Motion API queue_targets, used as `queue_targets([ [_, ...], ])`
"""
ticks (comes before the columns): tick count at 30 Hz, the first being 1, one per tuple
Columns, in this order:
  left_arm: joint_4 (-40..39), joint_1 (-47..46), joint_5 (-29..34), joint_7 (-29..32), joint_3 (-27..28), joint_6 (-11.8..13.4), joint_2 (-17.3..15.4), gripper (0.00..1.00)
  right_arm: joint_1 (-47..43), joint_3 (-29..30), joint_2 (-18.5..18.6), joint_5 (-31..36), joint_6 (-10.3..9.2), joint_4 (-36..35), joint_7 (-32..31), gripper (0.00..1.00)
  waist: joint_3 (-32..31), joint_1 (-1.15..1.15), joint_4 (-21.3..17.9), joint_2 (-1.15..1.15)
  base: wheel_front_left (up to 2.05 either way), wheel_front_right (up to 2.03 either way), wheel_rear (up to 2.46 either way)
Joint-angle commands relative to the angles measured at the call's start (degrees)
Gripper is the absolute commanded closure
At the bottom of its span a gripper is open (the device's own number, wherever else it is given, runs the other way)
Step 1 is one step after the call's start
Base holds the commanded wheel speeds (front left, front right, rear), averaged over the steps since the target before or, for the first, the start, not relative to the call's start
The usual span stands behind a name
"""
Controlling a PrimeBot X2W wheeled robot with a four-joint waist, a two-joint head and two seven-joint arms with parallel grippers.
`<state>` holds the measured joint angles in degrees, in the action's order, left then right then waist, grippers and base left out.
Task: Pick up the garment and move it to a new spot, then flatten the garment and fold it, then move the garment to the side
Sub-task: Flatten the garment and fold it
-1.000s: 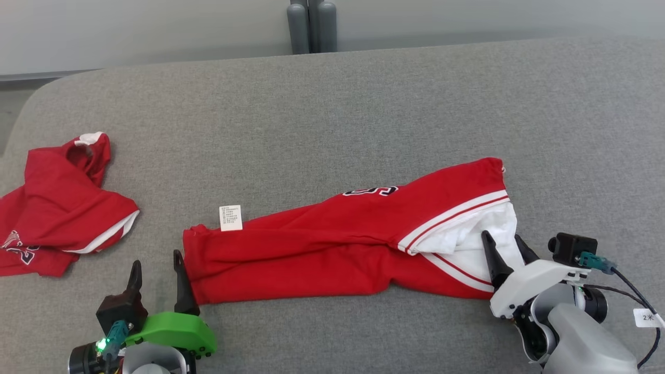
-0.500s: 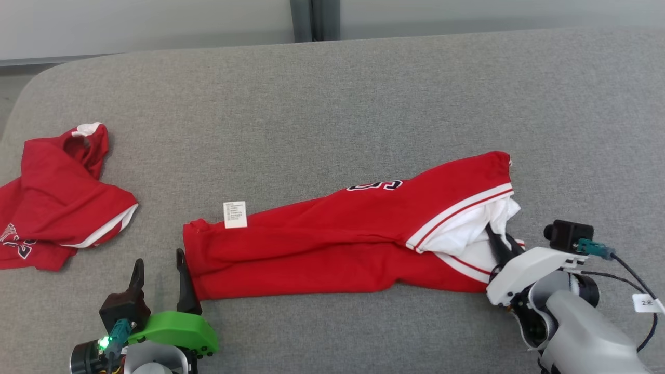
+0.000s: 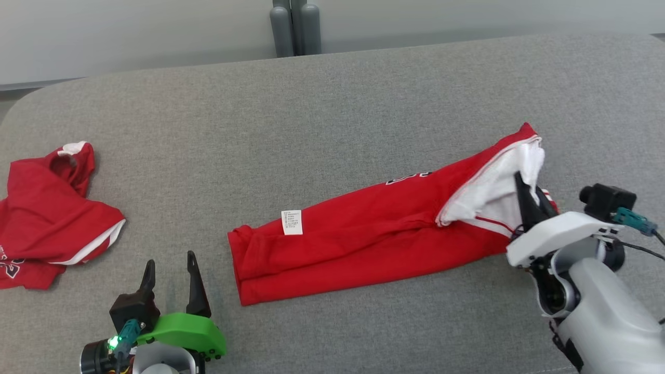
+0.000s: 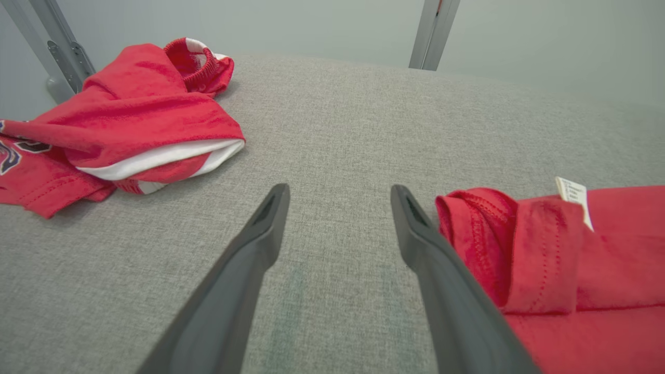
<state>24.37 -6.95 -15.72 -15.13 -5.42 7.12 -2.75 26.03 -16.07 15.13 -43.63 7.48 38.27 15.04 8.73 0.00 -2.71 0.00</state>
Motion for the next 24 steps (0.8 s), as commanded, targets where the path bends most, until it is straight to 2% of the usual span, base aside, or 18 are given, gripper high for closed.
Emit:
queue_targets([
  [1, 0.1, 0.0, -0.8, 0.0, -0.1, 0.1, -0.3, 0.0, -0.8, -1.4, -0.7, 0.3, 0.01, -2.2, 0.2, 1.0, -0.4, 0.0, 0.0, 0.0, 0.0, 0.0, 0.0],
  [7, 0.4, 0.6, -1.6, 0.0, -1.2, 0.2, -0.3, 0.0, -1.6, -10.5, -1.8, -1.4, 0.01, -9.0, 0.1, 1.0, -1.2, 0.0, 2.1, 0.0, 0.0, 0.0, 0.0],
  [12, 0.3, 0.7, -1.9, 0.0, -2.6, 0.1, -0.3, 0.0, -1.1, -17.4, -2.8, -4.1, 0.01, -11.7, -1.0, 1.0, -1.5, 0.0, 5.7, 0.0, 0.0, 0.0, 0.0],
  [17, 0.4, 0.6, -1.1, 0.0, -5.0, -0.3, -0.3, 0.0, 0.9, -22.4, -3.9, -5.2, 0.01, -11.5, -1.7, 1.0, -1.1, 0.0, 10.1, 0.0, 0.0, 0.0, 0.0],
  [24, 0.0, -1.1, -1.2, 0.0, -9.2, -0.3, -0.3, 0.0, 5.1, -27.4, -6.1, -6.3, 0.01, -7.3, -2.0, 1.0, 0.3, 0.0, 15.8, 0.0, 0.0, 0.0, 0.0],
])
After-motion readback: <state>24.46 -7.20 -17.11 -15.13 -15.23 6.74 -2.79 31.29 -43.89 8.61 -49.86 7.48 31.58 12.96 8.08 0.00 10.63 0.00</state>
